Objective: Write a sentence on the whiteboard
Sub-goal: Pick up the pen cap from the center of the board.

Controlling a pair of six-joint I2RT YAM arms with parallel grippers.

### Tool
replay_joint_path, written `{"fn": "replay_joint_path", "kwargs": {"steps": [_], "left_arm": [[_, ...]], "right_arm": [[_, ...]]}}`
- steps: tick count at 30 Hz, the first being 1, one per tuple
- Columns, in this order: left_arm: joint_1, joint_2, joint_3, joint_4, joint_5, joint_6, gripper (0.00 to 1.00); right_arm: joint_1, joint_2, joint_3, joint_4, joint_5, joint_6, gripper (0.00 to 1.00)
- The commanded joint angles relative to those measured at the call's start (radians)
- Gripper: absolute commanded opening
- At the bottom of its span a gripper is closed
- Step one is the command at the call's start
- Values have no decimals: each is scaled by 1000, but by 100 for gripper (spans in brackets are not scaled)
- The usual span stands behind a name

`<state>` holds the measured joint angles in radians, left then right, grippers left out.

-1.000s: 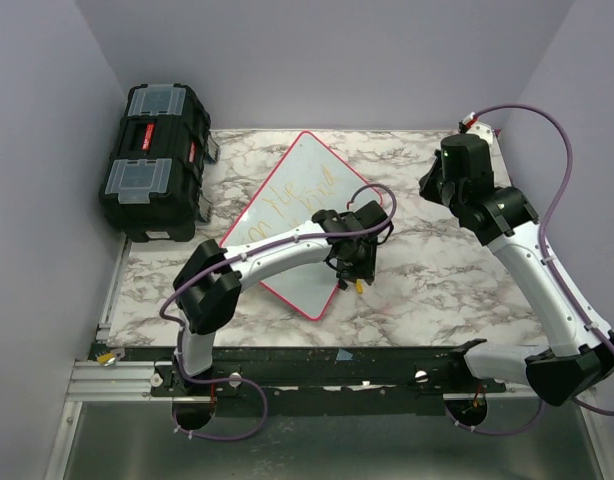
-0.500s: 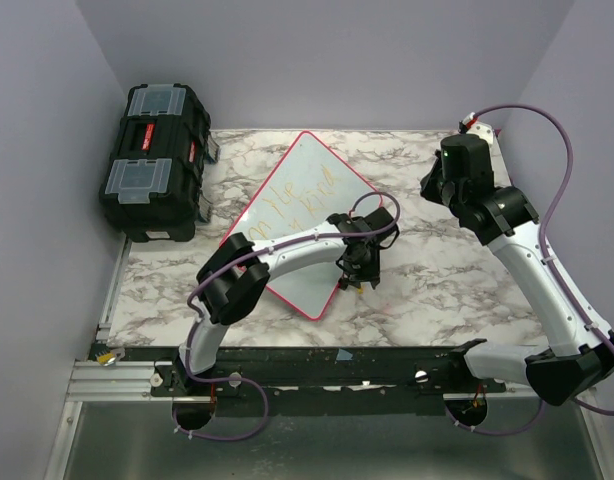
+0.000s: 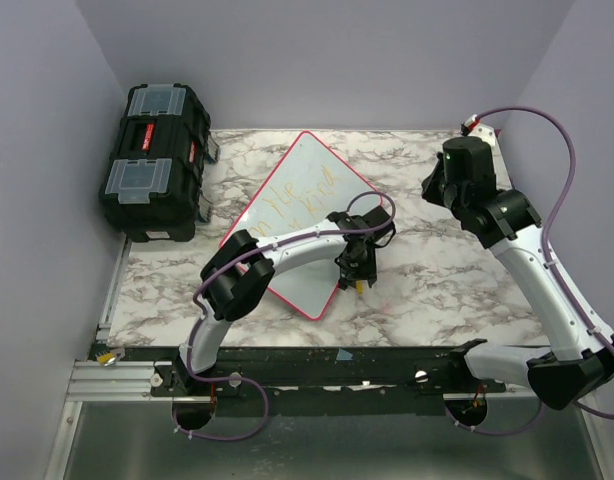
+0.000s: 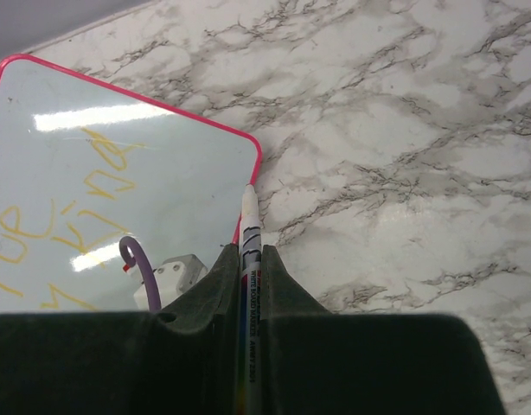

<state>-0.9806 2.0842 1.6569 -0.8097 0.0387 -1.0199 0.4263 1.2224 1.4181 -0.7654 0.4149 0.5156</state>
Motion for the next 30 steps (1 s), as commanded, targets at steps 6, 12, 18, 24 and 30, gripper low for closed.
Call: {"fn": "replay_joint_path", "kwargs": {"steps": [6,12,18,24,30], "left_arm": [[11,50,10,-22,-2,-58,42],[17,82,21,-10,11,-72,42],[21,116,45,-3,12,-70,34],[16,134,67,-9,24,-50,25],[3,153,89,-30,25,-11,21]], "right_arm": [[6,-30,-21,-2,-16,-18,1],[7,-34,-22,-3,-25,-28,1],[6,-39,-27,-5,-21,-38,1],[6,-42,-30,-5,-16,-41,1],[6,-49,-45,3,-8,-33,1]]}}
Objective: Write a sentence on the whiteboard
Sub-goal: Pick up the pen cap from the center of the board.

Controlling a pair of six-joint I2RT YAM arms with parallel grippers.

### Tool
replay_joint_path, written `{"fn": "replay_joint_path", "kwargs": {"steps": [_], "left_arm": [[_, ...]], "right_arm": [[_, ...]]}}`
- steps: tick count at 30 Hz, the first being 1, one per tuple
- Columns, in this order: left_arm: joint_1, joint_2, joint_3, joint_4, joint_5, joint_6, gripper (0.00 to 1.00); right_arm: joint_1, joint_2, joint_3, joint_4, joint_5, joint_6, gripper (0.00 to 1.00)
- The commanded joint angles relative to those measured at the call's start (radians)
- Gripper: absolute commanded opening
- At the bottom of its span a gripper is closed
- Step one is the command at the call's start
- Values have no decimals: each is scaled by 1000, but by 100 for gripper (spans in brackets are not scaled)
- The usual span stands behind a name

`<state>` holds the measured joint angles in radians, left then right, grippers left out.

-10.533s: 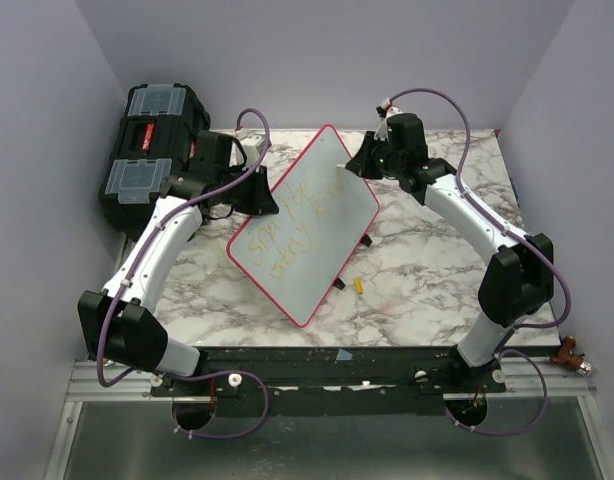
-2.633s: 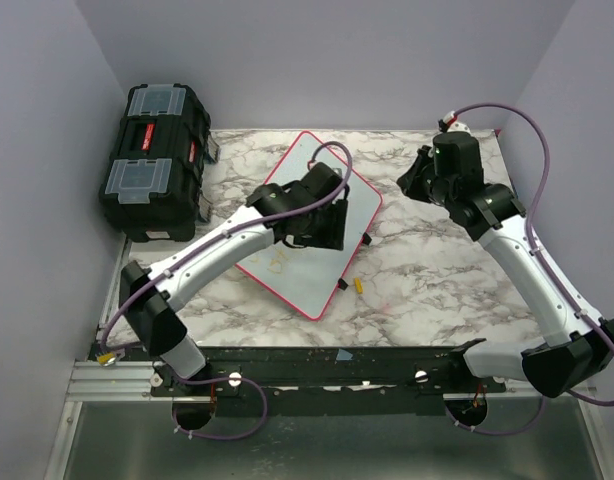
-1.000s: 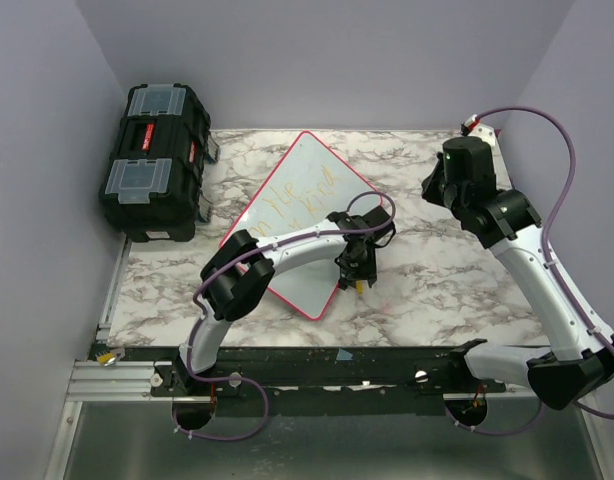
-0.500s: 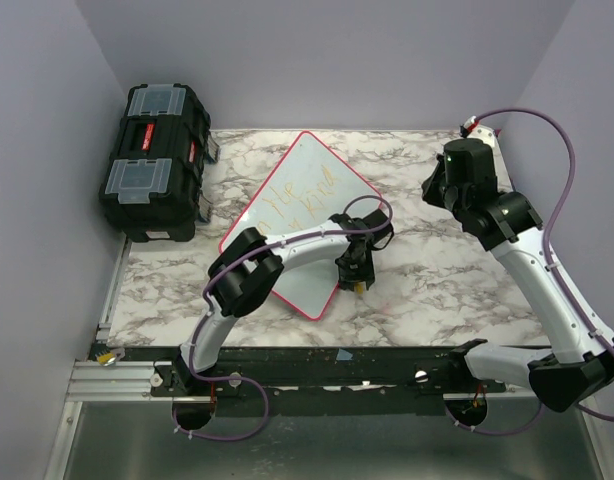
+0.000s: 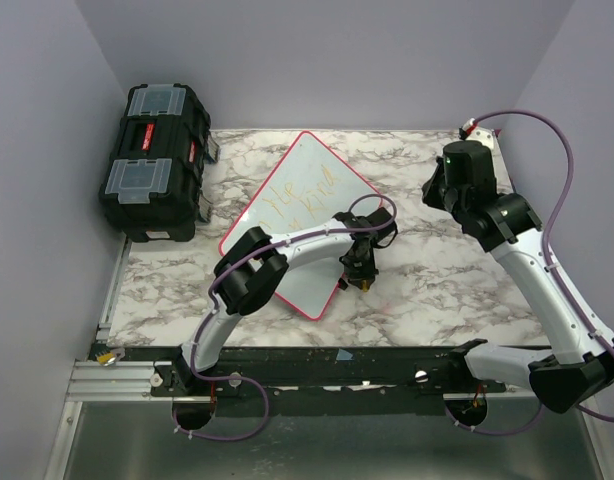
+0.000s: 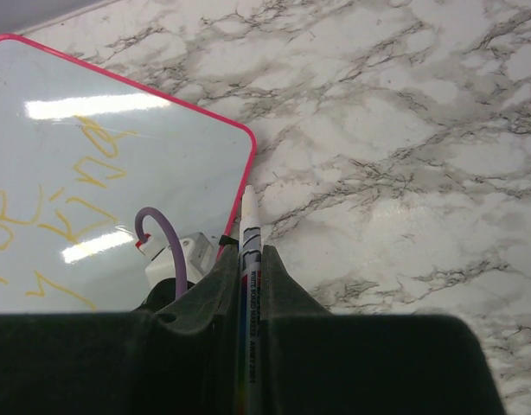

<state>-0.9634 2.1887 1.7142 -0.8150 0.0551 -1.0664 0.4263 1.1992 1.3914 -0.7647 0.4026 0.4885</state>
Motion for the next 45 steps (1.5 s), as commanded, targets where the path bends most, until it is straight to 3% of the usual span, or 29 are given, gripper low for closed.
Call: {"fn": "replay_joint_path", "kwargs": {"steps": [1,5,20,27,39,45], "left_arm": [[-14,52,32,-24,13,42,18],[-15,55,32,-13,23,76,0],[-7,-52,49,0,11,311,0],[7,-197,-67,107,78,397,0],[37,-386,-87,77,-14,570,0],[68,-581,-222,229,15,730,0]], "right_arm": [[7,-27,-20,2,5,-2,1],[6,-30,-20,-2,5,-1,1],[6,-43,34,-36,46,2,1],[6,-51,73,-61,60,25,1],[6,-73,151,-82,70,26,1],[6,-88,157,-72,45,53,1]]}}
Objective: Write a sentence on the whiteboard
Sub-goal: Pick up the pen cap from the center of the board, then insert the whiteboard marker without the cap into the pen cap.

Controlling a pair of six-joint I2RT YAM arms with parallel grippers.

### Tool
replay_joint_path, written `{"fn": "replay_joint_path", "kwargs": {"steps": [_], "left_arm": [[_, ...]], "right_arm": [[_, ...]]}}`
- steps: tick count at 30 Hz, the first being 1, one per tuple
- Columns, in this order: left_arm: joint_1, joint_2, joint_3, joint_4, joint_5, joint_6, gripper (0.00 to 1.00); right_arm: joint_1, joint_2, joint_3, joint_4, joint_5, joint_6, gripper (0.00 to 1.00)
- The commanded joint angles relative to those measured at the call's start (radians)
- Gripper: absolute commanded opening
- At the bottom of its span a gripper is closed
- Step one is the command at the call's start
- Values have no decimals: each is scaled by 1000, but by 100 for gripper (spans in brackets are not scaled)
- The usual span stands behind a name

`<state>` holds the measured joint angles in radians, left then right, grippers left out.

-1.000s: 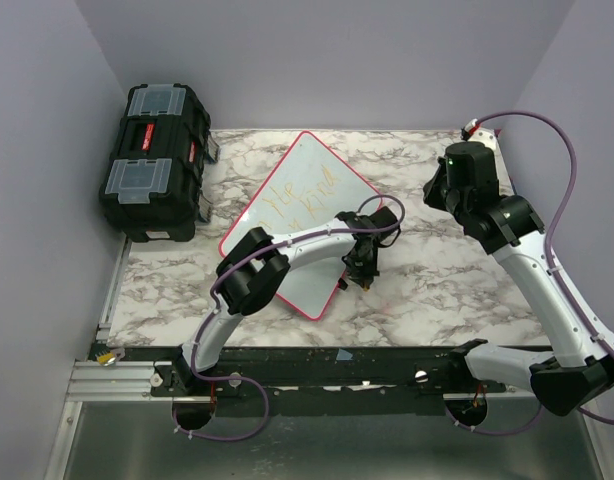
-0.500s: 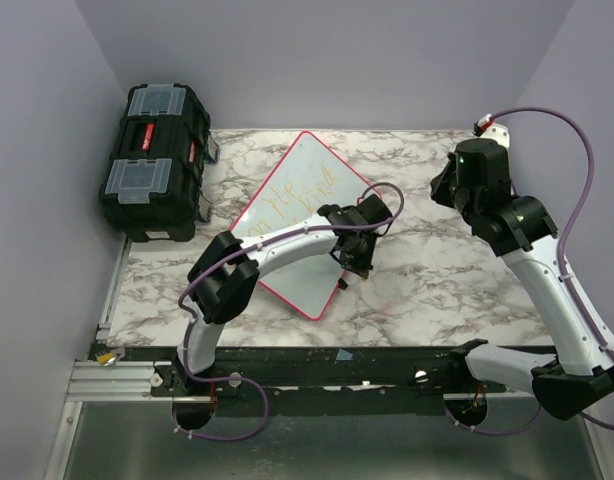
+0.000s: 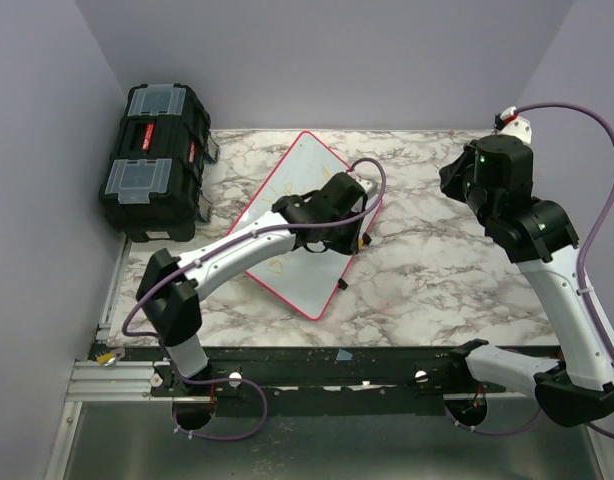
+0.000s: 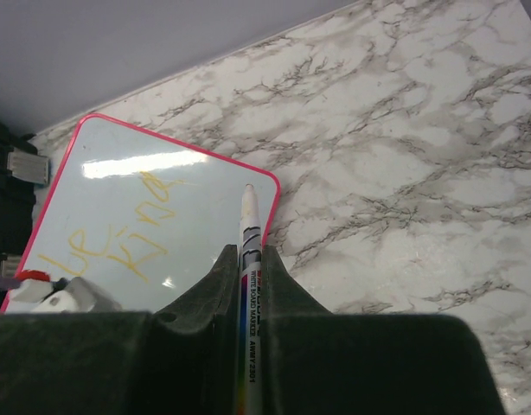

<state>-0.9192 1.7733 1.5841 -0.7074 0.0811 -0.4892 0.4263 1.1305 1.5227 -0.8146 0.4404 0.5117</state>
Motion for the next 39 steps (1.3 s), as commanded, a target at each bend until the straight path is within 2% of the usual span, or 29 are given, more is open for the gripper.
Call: {"fn": "replay_joint_path", "kwargs": {"steps": [1,7,15,20,24,28,32,35,39], "left_arm": [[27,-196,-119,150,-20,181,0],[73,-332,-180,190,-15,342,0],[150,-484,-273,232,-42,457,0],[172,-583,-290,247,64,560,0],[189,-659,-369,259,191,749,0],[203,-709,-410,280,167,802,0],[219,-739,-429,353,44,693,0],[224,-756,-426,404,-152,452,0],[254,-740,-353,406,-179,239,0]], "right_arm": [[6,-22,23,-19,2,34,1],[6,-35,10,-3,-12,47,1],[6,-26,-2,42,-66,36,1],[5,-18,-12,74,-122,24,1],[8,-12,-19,97,-155,17,1],[7,-11,-30,113,-195,8,1],[7,-11,-52,143,-246,0,1],[7,-11,-69,193,-328,-9,1],[6,-5,-87,301,-518,-9,1]]}}
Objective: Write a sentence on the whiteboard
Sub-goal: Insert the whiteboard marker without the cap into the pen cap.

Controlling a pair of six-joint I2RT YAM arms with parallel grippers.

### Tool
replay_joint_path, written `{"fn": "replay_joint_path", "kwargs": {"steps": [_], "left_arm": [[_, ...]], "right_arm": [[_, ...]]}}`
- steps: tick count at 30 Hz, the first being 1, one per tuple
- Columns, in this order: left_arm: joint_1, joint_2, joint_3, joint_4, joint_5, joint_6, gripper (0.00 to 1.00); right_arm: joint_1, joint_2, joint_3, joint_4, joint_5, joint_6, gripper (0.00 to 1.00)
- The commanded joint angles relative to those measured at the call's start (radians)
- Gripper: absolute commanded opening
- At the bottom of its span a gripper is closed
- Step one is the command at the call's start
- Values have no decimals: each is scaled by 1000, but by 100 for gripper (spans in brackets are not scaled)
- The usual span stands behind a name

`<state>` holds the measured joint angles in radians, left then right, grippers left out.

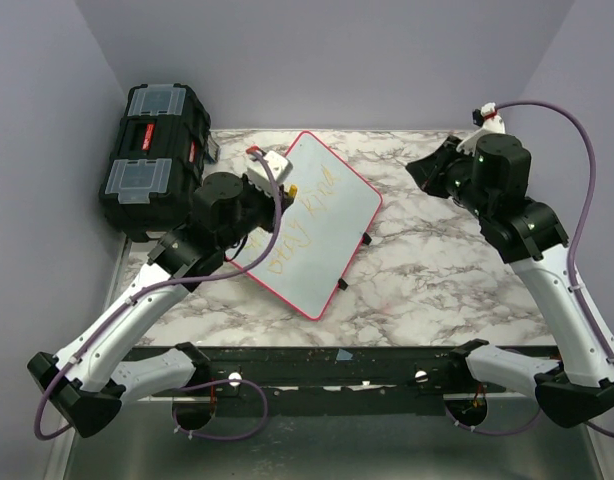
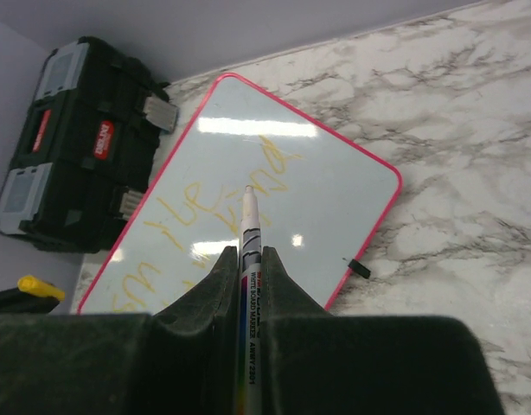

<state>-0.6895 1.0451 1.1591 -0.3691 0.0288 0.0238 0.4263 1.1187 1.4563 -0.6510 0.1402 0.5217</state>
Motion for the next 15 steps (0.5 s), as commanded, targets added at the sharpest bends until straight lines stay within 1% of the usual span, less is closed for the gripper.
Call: {"fn": "replay_joint_path", "kwargs": {"steps": [1,4,9,12,15], "left_arm": [[27,-6,91,71,-126,-331,0],[30,2,130,112,-96,-450,0],[43,9,169,169,-118,-675,0],[50,6,152,250,-86,-782,0],[55,-1,99,362,-69,-908,0]], "right_arm": [[7,11,-25,160,-256,-14,1],[7,15,-34,223,-340,5,1],[6,28,-32,284,-428,13,1],[7,37,-24,313,-480,17,1],[7,36,-25,351,-517,23,1]]}}
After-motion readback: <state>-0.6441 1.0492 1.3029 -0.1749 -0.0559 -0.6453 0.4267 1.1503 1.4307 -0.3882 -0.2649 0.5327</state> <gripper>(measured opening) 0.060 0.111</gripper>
